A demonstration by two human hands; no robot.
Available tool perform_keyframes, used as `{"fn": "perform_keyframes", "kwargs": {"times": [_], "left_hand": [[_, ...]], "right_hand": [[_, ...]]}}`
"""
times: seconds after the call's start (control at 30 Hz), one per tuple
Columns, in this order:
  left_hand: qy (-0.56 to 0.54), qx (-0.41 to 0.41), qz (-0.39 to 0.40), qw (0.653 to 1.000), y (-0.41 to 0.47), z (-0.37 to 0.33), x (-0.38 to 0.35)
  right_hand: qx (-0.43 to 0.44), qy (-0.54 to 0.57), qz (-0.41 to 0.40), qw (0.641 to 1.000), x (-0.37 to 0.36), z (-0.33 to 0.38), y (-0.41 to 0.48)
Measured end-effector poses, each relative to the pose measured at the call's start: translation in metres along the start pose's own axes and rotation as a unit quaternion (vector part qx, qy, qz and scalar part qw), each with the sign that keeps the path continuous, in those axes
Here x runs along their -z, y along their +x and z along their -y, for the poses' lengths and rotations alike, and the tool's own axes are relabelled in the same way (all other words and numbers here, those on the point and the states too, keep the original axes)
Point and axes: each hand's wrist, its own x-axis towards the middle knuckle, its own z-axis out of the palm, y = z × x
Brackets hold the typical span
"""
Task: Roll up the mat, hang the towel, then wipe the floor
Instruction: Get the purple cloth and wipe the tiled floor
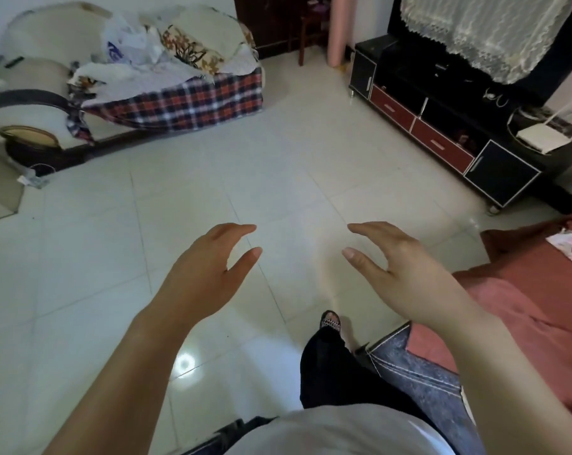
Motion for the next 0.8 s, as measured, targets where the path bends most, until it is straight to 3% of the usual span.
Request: {"fn": "perform_keyframes", "kwargs": {"times": [0.23, 0.5, 0.8], "left_hand": [[0.010, -0.061, 0.066, 0.996, 0.116, -0.051, -0.056], [0.018, -0.115, 0.142, 0.983, 0.332, -0.152, -0.124], [-0.019, -0.145, 0.139, 0.979, 0.536, -0.250, -0.156]], "right_hand": [[-0.056, 0.026, -0.016, 0.998, 0.028, -0.084, 0.053], [-0.117, 0.018, -0.006, 0.993, 0.117, -0.226, 0.185], [-0.138, -0.038, 0.029, 0.989, 0.234, -0.330, 0.311]]}}
